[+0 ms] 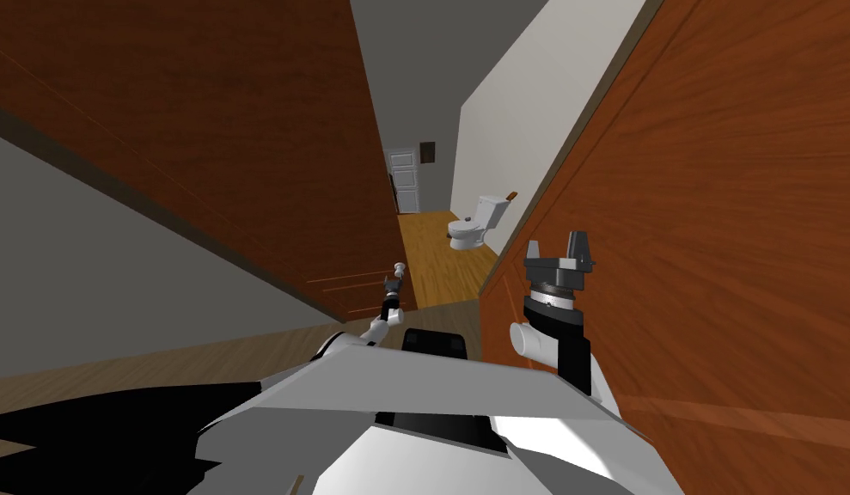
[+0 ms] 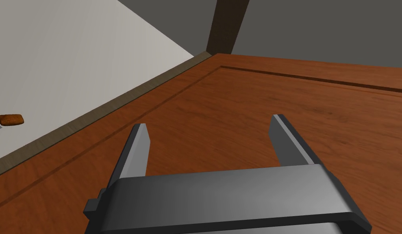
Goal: Pull the door open
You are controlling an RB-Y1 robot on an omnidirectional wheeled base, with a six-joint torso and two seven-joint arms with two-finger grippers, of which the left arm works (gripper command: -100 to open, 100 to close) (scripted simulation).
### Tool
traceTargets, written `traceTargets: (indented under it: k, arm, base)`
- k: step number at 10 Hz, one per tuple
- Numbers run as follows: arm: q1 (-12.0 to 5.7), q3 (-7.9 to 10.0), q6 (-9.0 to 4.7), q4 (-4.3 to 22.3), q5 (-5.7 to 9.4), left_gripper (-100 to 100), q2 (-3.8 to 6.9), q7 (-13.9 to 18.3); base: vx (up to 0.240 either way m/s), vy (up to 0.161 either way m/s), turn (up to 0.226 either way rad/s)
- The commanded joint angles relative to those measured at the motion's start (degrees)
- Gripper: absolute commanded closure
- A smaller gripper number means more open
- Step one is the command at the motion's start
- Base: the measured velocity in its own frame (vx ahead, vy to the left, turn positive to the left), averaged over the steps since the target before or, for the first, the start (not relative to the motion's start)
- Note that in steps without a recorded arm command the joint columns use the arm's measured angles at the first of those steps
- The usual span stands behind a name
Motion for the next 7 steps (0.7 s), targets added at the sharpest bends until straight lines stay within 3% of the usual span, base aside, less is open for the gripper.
traceTargets:
  k: [1,2,7]
  arm:
    - [0.00,0.00,0.00,0.0,0.00,-100,0.00,0.0]
    - [0.00,0.00,0.00,0.0,0.00,100,0.00,0.0]
    - [0.00,0.00,0.00,0.0,0.00,100,0.00,0.0]
  base:
    - [0.032,-0.016,0.045]
    - [-0.038,-0.007,-0.047]
    - [-0.006,-0.005,-0.005]
